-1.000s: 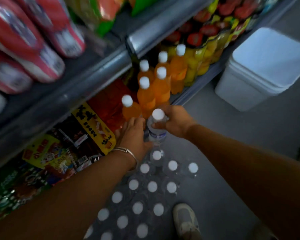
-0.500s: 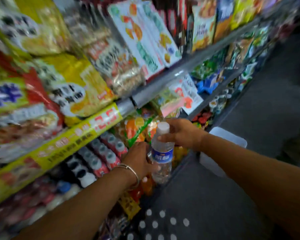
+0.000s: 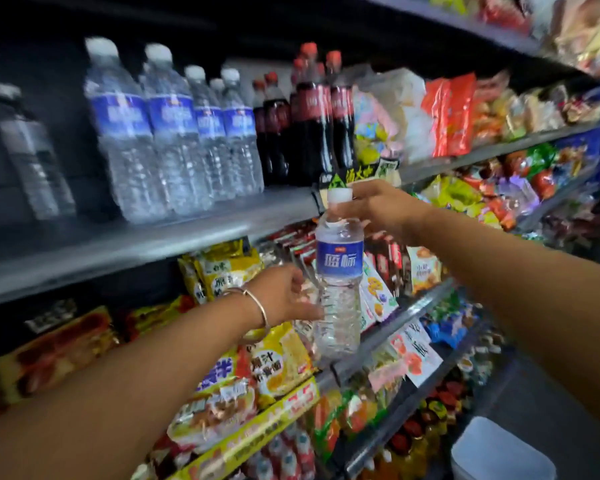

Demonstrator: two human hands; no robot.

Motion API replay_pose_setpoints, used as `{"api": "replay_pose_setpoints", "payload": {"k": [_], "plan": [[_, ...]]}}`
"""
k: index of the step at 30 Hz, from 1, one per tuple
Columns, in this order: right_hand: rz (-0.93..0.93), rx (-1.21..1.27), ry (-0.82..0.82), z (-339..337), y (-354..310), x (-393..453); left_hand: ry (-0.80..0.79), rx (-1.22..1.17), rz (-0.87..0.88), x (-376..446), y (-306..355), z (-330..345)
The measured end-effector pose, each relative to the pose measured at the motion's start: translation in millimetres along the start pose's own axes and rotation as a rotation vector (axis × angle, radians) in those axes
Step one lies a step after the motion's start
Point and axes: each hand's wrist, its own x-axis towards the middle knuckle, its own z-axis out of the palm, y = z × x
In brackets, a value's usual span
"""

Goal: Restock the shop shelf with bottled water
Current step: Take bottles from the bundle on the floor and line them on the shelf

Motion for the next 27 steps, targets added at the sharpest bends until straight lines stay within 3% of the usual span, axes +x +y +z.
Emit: {"api": "replay_pose_setpoints", "payload": {"k": [12, 21, 27], "plan": [[-0.255, 0.006, -0.025, -13, -145, 112, 0.246, 0.151, -0.044, 22, 19, -155], [-0.345, 0.000, -0.131, 6, -164, 189, 0.299, 0.153, -0.168, 51, 3, -185], [-0.332, -0.024, -0.191, 29, -161, 222, 0.218, 0.125, -0.275, 64, -7, -187]]}}
